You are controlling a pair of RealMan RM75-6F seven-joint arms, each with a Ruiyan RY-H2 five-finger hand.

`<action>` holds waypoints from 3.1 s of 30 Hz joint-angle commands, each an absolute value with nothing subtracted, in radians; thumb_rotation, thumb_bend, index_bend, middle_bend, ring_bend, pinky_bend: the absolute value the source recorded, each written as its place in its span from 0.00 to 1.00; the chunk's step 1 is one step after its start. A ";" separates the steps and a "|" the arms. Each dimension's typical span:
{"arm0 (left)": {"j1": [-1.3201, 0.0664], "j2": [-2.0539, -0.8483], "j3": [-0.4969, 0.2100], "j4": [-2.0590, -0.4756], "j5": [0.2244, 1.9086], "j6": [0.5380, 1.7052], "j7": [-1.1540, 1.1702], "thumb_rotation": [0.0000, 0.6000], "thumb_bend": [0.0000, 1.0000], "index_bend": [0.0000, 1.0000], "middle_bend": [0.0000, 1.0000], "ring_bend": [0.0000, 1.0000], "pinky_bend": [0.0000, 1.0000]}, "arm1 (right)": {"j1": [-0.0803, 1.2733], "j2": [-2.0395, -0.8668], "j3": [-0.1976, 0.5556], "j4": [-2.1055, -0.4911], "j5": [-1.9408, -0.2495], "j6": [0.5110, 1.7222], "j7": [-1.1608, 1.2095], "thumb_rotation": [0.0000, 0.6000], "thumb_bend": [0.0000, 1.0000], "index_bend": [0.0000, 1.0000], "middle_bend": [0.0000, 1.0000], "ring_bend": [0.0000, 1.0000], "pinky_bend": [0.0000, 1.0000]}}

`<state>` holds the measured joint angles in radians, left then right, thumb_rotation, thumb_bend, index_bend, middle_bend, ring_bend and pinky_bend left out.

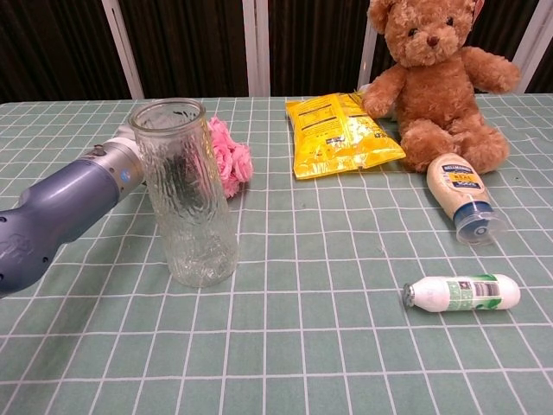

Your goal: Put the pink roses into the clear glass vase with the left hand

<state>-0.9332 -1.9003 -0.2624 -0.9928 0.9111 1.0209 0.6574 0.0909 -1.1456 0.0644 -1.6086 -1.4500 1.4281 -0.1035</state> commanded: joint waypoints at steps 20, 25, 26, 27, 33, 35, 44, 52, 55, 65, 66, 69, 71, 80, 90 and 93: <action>-0.664 -1.393 -0.452 -1.612 0.999 1.127 0.013 1.00 0.50 0.37 0.42 0.30 0.46 | 0.090 -1.141 0.050 -1.631 -1.467 1.424 -0.105 1.00 0.19 0.15 0.07 0.04 0.00; -0.620 -1.301 -0.512 -1.734 1.020 1.137 -0.125 1.00 0.50 0.37 0.41 0.29 0.46 | 0.087 -1.143 0.052 -1.632 -1.473 1.438 -0.115 1.00 0.19 0.15 0.07 0.04 0.00; -0.609 -1.287 -0.522 -1.758 1.030 1.136 -0.170 1.00 0.50 0.37 0.41 0.28 0.46 | 0.086 -1.144 0.053 -1.631 -1.472 1.441 -0.119 1.00 0.19 0.15 0.07 0.04 0.00; -0.599 -1.274 -0.531 -1.778 1.043 1.133 -0.214 1.00 0.50 0.38 0.41 0.28 0.46 | 0.085 -1.144 0.054 -1.632 -1.470 1.442 -0.117 1.00 0.19 0.15 0.07 0.04 0.00; -0.556 -1.205 -0.572 -1.946 1.151 1.103 -0.495 1.00 0.50 0.37 0.41 0.28 0.46 | 0.084 -1.140 0.058 -1.629 -1.464 1.443 -0.102 1.00 0.19 0.15 0.07 0.04 0.00; -0.555 -1.193 -0.575 -1.986 1.181 1.090 -0.559 1.00 0.50 0.37 0.41 0.28 0.46 | 0.083 -1.140 0.057 -1.629 -1.465 1.442 -0.100 1.00 0.19 0.15 0.07 0.04 0.00; -0.587 -1.176 -0.589 -2.077 1.170 1.101 -0.544 1.00 0.49 0.37 0.41 0.28 0.46 | 0.082 -1.134 0.059 -1.629 -1.465 1.444 -0.086 1.00 0.19 0.15 0.07 0.04 0.00; -0.624 -1.192 -0.579 -2.133 1.129 1.117 -0.484 1.00 0.49 0.37 0.41 0.28 0.46 | 0.081 -1.129 0.063 -1.624 -1.459 1.444 -0.069 1.00 0.19 0.15 0.07 0.04 0.00; -0.637 -1.200 -0.582 -2.141 1.110 1.116 -0.490 1.00 0.49 0.37 0.41 0.28 0.46 | 0.079 -1.127 0.064 -1.624 -1.458 1.447 -0.063 1.00 0.19 0.15 0.07 0.04 0.00; -0.656 -1.213 -0.538 -2.151 1.092 1.106 -0.458 1.00 0.49 0.37 0.41 0.29 0.46 | 0.075 -1.120 0.065 -1.626 -1.460 1.455 -0.054 1.00 0.19 0.15 0.07 0.04 0.00; -0.658 -1.215 -0.532 -2.150 1.091 1.101 -0.460 1.00 0.49 0.37 0.41 0.29 0.46 | 0.075 -1.120 0.066 -1.626 -1.460 1.456 -0.054 1.00 0.19 0.15 0.07 0.04 0.00; -0.664 -1.224 -0.517 -2.141 1.095 1.090 -0.464 1.00 0.49 0.37 0.41 0.29 0.46 | 0.074 -1.119 0.066 -1.627 -1.460 1.458 -0.054 1.00 0.19 0.15 0.07 0.04 0.00; -0.666 -1.233 -0.503 -2.131 1.107 1.089 -0.458 1.00 0.49 0.37 0.41 0.28 0.46 | 0.073 -1.119 0.066 -1.628 -1.461 1.460 -0.054 1.00 0.19 0.15 0.07 0.04 0.00; -0.658 -1.267 -0.427 -2.078 1.164 1.077 -0.462 1.00 0.49 0.37 0.40 0.29 0.46 | 0.070 -1.116 0.067 -1.628 -1.463 1.464 -0.047 1.00 0.19 0.15 0.07 0.04 0.00; -0.645 -1.281 -0.343 -1.963 1.275 1.008 -0.589 1.00 0.48 0.37 0.39 0.28 0.43 | 0.068 -1.113 0.069 -1.630 -1.462 1.468 -0.044 1.00 0.19 0.15 0.07 0.04 0.00; -0.644 -1.289 -0.326 -1.936 1.299 1.000 -0.616 1.00 0.48 0.37 0.39 0.27 0.43 | 0.067 -1.113 0.070 -1.630 -1.463 1.469 -0.042 1.00 0.19 0.15 0.07 0.04 0.00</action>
